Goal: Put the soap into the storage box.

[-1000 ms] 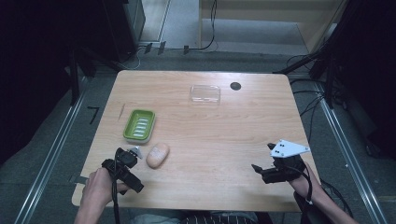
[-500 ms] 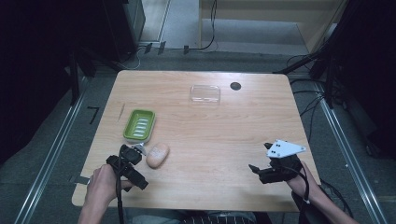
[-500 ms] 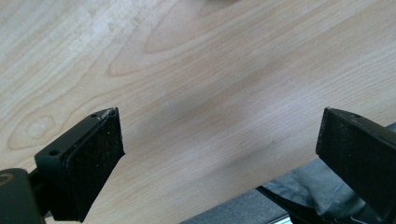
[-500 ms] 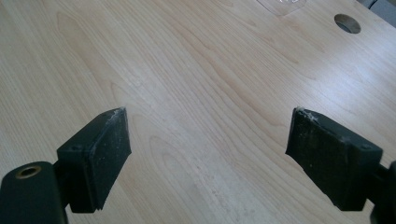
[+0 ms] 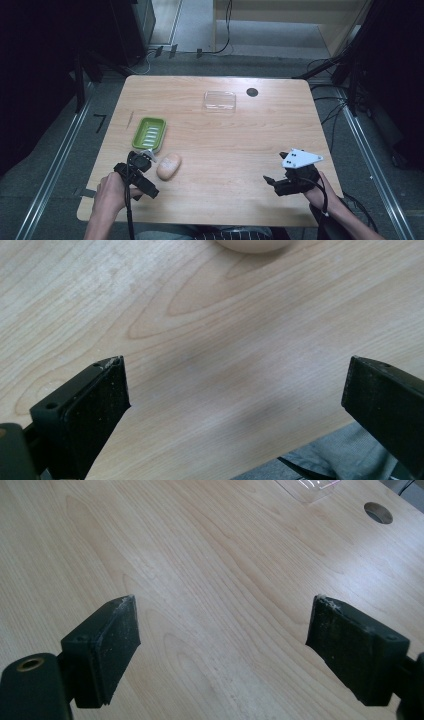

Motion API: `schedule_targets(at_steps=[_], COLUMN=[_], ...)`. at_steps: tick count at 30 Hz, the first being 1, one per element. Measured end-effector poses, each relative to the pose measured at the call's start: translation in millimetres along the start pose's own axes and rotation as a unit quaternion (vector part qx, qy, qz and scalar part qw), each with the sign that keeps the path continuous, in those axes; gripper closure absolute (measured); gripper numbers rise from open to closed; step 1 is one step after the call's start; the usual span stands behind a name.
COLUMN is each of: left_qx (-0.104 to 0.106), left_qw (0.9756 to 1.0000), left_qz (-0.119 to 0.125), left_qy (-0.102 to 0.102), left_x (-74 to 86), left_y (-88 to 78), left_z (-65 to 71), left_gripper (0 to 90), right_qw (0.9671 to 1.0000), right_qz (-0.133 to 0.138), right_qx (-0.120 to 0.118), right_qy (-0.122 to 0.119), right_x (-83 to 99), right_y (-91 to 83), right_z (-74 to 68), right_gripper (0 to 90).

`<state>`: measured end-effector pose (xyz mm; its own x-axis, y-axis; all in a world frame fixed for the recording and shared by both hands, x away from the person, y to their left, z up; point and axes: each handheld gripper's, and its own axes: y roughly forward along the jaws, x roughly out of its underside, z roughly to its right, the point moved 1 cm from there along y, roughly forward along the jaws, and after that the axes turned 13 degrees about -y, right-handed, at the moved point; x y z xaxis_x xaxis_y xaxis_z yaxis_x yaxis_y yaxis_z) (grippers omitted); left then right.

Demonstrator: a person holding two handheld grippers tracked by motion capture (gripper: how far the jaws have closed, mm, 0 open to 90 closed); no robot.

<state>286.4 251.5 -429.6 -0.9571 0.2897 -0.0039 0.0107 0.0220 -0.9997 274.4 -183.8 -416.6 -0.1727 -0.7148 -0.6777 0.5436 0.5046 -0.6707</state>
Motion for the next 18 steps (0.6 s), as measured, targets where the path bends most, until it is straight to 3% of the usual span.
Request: schedule_targets(at_steps=[18], left_qx=[0.019], left_qw=[0.9998], left_qz=[0.003], left_qy=[0.009], left_x=[-19.0], left_y=[0.1], left_z=[7.2], left_gripper=[0.0], right_qw=[1.0], right_qz=[0.004], right_qx=[-0.005], right_qy=[-0.004], right_x=[-3.8], right_y=[3.6], right_z=[0.2], right_gripper=[13.6])
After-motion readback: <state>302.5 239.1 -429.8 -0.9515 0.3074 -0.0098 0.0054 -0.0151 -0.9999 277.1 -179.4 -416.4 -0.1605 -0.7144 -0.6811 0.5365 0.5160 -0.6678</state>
